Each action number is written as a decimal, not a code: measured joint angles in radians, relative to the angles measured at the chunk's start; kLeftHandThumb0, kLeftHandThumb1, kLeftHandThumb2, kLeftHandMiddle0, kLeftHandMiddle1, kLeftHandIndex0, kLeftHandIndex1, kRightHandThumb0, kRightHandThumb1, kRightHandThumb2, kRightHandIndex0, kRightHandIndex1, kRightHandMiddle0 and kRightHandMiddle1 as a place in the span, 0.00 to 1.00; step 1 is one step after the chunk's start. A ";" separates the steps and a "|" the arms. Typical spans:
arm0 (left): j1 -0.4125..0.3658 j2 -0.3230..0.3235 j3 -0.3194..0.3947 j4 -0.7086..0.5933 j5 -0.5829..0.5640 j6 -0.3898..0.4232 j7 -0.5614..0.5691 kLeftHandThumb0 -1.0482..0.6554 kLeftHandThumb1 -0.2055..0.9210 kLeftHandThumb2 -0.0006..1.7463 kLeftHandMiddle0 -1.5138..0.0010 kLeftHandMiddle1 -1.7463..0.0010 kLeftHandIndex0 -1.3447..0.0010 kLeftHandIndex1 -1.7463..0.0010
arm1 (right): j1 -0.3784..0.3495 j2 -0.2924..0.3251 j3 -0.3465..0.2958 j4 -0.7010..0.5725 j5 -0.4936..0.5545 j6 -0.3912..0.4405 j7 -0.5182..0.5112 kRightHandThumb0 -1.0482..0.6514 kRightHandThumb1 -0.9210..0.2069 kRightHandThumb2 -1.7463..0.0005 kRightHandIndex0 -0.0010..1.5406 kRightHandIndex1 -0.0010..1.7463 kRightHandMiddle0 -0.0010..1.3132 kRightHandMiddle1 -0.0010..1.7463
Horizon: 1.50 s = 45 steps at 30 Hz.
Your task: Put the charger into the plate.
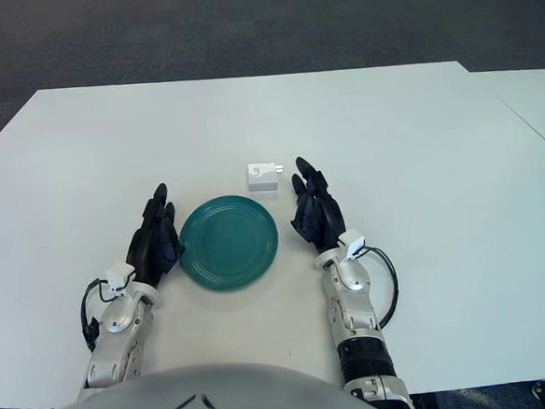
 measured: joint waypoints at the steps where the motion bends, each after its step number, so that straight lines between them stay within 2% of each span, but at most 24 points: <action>1: 0.000 0.000 0.001 0.000 -0.002 -0.001 0.000 0.00 1.00 0.52 1.00 1.00 1.00 1.00 | 0.000 0.000 0.000 0.000 0.000 0.000 0.000 0.06 0.00 0.45 0.06 0.00 0.00 0.18; 15: 0.000 0.015 0.003 0.006 -0.016 -0.003 -0.002 0.00 1.00 0.54 1.00 1.00 1.00 1.00 | 0.003 -0.003 0.002 -0.012 0.002 0.016 0.004 0.07 0.00 0.43 0.05 0.00 0.00 0.16; 27: -0.002 0.021 0.003 0.029 -0.021 -0.037 -0.010 0.00 1.00 0.53 1.00 1.00 1.00 1.00 | 0.004 -0.005 0.014 -0.012 -0.017 0.015 0.000 0.07 0.00 0.43 0.05 0.00 0.00 0.15; 34: -0.006 0.020 0.001 0.037 -0.024 -0.045 -0.010 0.00 1.00 0.52 1.00 1.00 1.00 1.00 | -0.007 -0.025 -0.003 -0.011 -0.012 0.032 0.011 0.07 0.00 0.44 0.04 0.00 0.00 0.15; 37: -0.010 0.018 -0.002 0.045 -0.020 -0.051 -0.010 0.00 1.00 0.52 1.00 1.00 1.00 1.00 | -0.067 -0.080 -0.051 0.030 0.016 0.068 0.036 0.07 0.00 0.44 0.04 0.00 0.00 0.15; 42: -0.016 0.012 -0.003 0.063 -0.022 -0.075 -0.010 0.00 1.00 0.52 1.00 1.00 1.00 1.00 | -0.234 -0.234 -0.171 0.173 0.059 0.133 0.044 0.08 0.00 0.44 0.03 0.00 0.00 0.16; 45: -0.021 0.005 -0.003 0.073 -0.024 -0.088 -0.009 0.00 1.00 0.52 1.00 1.00 1.00 1.00 | -0.313 -0.321 -0.231 0.161 0.056 0.200 -0.003 0.07 0.00 0.45 0.02 0.00 0.00 0.16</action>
